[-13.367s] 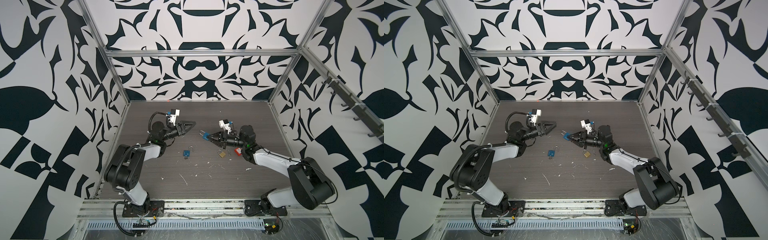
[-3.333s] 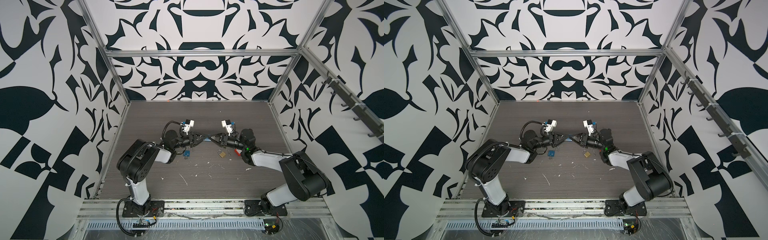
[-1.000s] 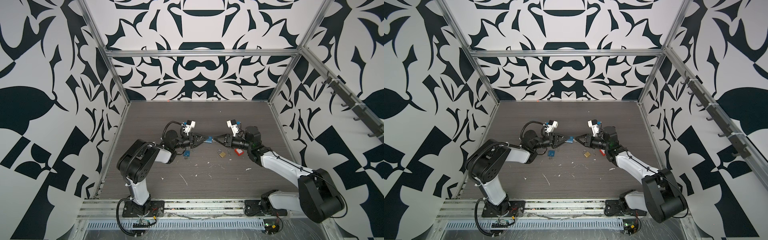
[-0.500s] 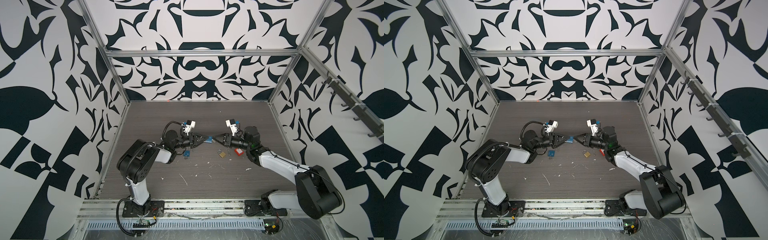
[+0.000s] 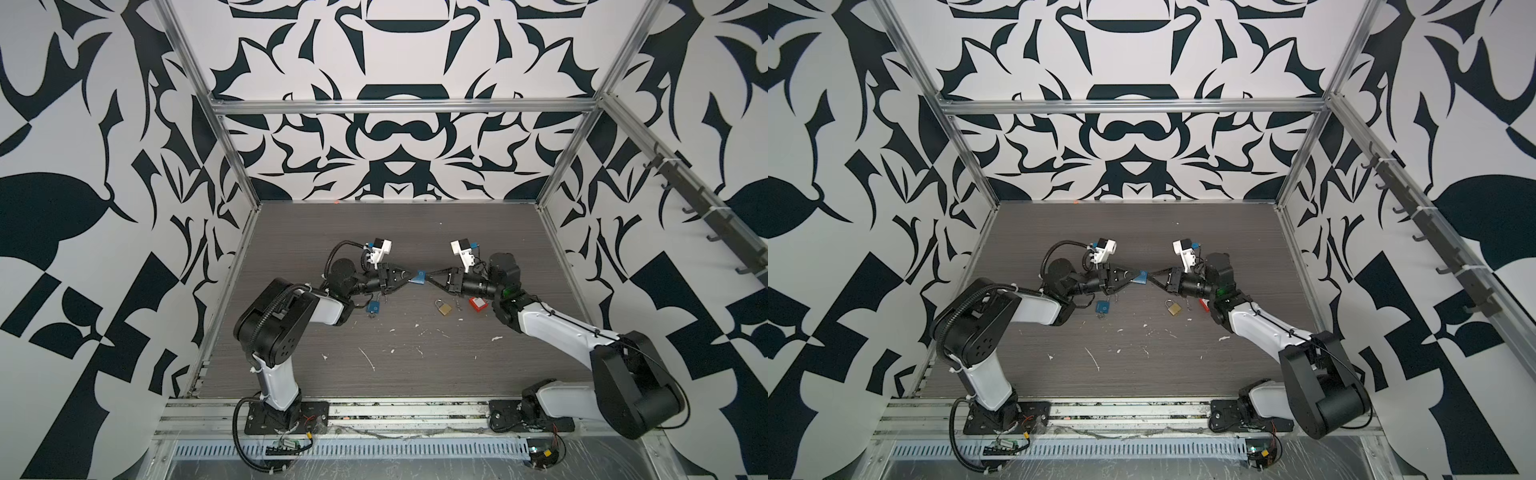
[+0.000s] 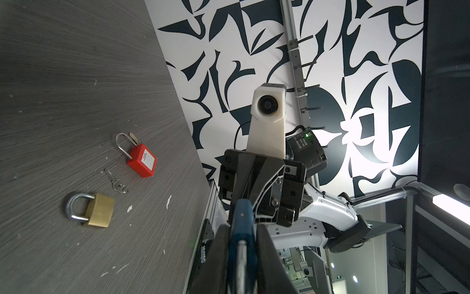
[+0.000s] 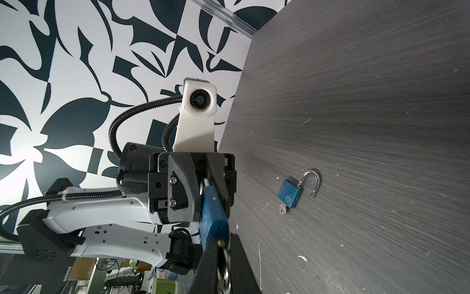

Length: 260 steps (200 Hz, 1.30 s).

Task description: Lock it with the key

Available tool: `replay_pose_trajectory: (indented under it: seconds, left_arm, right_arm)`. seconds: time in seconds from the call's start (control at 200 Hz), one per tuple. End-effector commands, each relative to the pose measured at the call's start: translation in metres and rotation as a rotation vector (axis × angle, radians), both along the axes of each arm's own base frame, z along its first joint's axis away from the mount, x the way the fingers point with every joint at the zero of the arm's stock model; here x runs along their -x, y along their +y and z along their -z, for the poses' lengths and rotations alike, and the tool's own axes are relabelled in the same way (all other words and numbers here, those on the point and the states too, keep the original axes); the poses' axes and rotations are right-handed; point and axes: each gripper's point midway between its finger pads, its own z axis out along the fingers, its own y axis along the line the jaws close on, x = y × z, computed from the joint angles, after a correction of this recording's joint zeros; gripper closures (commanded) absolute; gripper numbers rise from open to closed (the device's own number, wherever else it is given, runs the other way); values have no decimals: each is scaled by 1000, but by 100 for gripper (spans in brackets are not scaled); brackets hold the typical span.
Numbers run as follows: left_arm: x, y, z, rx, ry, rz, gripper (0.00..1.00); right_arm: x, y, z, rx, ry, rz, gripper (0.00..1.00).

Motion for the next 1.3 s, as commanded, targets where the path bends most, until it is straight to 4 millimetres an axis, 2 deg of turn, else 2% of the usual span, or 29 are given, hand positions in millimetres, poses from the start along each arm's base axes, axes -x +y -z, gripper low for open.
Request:
replay_pose_trajectory:
  seconds: [0.0, 0.17, 0.255, 0.59, 0.905, 0.995, 1.07, 1.2, 1.295]
  left_arm:
    - [1, -1, -20, 45, -68, 11, 100]
    - [3, 1, -15, 36, -63, 11, 100]
    - [2, 2, -12, 31, -58, 5, 100]
    - [-7, 17, -10, 26, -46, -32, 100]
    - [-15, 26, -9, 26, -46, -82, 100]
    - [-15, 29, -9, 21, -43, -57, 100]
    - [-12, 30, -9, 5, -40, -21, 100]
    - [-14, 33, 12, -110, -37, -67, 100]
    - [-16, 40, 32, -311, -67, -142, 100]
  right_arm:
    - [6, 4, -17, -20, -67, -39, 90]
    - [2, 4, -19, -18, -76, -30, 95]
    - [0, 4, -20, -18, -77, -26, 100]
    - [-5, -4, -27, -40, -94, -8, 100]
    - [-6, -16, -22, -73, -72, 14, 100]
    - [-14, -23, -11, -13, -38, 71, 100]
    - [-20, -33, 14, 92, 13, 176, 100]
    - [-20, -35, 62, 295, 51, 371, 100]
    - [-16, -28, 82, 391, 45, 450, 100]
